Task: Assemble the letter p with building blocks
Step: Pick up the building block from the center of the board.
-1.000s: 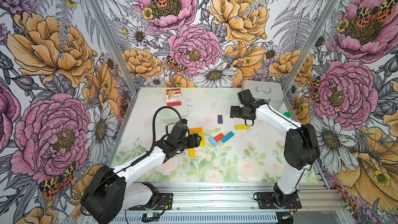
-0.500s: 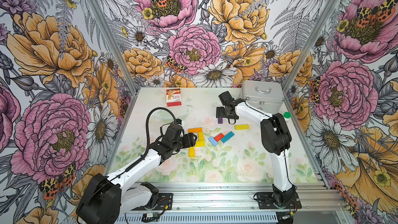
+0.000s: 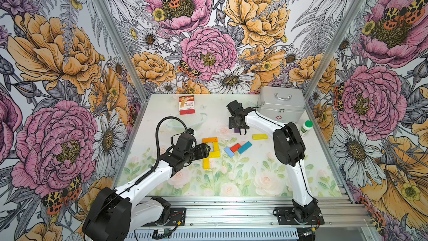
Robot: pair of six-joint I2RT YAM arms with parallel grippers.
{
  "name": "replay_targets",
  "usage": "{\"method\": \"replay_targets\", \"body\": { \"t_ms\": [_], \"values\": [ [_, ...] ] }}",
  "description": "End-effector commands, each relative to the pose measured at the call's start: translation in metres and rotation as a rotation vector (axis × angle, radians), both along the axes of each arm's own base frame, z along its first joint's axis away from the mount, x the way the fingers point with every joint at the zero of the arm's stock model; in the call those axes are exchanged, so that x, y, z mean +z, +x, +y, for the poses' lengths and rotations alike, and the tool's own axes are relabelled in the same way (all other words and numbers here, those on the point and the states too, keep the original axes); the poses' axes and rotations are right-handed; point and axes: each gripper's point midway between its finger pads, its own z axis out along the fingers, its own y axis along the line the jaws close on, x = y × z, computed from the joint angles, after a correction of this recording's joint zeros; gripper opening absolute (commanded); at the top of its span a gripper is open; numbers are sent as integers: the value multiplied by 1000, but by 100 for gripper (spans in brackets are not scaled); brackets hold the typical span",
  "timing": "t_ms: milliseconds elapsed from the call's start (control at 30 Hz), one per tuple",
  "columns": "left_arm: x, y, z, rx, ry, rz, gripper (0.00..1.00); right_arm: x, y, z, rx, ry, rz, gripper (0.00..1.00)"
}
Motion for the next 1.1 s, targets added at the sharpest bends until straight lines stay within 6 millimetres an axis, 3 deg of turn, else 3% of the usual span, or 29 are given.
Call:
{"method": "replay_targets", "body": {
  "t_ms": [0,333,433,533,633,733,867,1000,1067],
  "values": [
    [4,-2,0,-26,-18,-23,76,-14,-7,3,-7,-5,51,63],
    [3,-4,9,-18,-31,-27,76,-33,-21,15,4,13,135,54],
    [6,-4,9,-16,-36,-33,76,-33,-21,16,9,20,138,39],
    [8,-4,9,-12,-44,-40,76,-32,-21,15,15,17,136,1],
    [12,-4,9,-12,-51,-47,76,-25,-18,18,42,17,117,0],
    [18,-2,8,-12,-56,-54,76,-6,-12,18,66,14,67,0],
    [27,2,2,-22,-55,-61,76,38,-5,15,90,12,-30,0],
    [35,6,-8,-38,-38,-75,76,81,-16,4,114,15,-95,0],
    [38,7,-14,-46,-33,-82,76,93,-27,-10,105,6,-107,0]
  ]
}}
